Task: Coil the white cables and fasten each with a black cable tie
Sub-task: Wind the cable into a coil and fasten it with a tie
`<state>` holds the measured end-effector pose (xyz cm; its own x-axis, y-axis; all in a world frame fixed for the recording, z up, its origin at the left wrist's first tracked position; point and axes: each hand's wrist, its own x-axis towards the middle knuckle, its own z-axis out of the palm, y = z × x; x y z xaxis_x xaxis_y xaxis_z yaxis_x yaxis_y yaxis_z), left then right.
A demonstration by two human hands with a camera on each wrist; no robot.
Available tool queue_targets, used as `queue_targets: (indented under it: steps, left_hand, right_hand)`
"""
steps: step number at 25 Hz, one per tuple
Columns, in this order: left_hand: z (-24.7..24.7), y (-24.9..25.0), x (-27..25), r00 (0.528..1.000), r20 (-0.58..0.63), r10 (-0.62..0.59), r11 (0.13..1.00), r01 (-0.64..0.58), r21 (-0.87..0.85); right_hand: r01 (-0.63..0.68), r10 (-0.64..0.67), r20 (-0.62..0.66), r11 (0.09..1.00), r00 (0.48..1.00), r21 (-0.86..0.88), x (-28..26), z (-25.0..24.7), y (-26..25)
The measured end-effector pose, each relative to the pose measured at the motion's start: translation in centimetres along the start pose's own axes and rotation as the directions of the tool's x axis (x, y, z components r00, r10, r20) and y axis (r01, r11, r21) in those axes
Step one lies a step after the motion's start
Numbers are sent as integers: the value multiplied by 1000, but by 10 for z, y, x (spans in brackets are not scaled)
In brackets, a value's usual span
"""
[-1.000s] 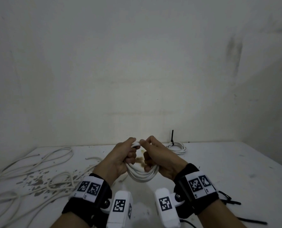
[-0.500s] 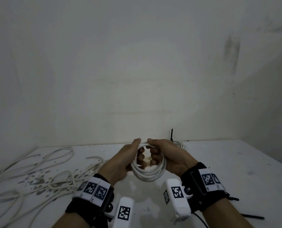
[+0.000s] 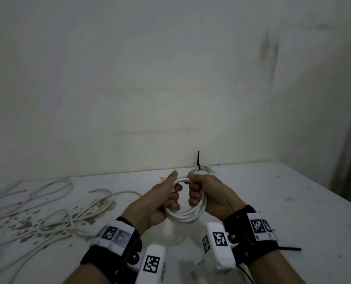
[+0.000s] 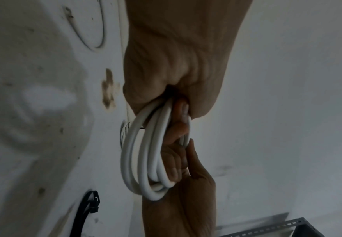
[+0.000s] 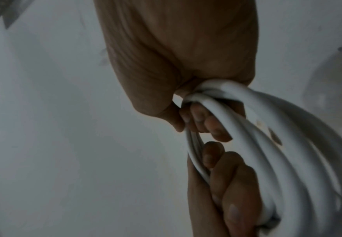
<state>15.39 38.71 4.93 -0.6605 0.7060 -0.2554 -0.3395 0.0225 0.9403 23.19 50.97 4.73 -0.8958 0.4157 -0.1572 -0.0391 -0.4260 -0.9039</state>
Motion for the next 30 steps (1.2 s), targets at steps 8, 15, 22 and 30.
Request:
queue_targets:
  steps: [8, 15, 22, 30]
  left_hand:
    - [0, -14, 16, 984, -130, 120, 985, -102, 139]
    - [15, -24, 37, 989, -102, 108, 970, -82, 230]
    - [58, -50, 55, 999, -41, 36, 979, -28, 200]
    - [78, -63, 64, 998, -48, 41, 980, -31, 195]
  right_hand:
    - [17, 0, 50, 945, 999, -327, -4, -21, 8]
    - [-193, -21, -197, 127, 980, -973, -19, -116, -44]
    - [-245, 65, -264, -216, 962, -945, -34, -135, -31]
    - [-223, -273, -262, 168, 926, -960, -35, -152, -37]
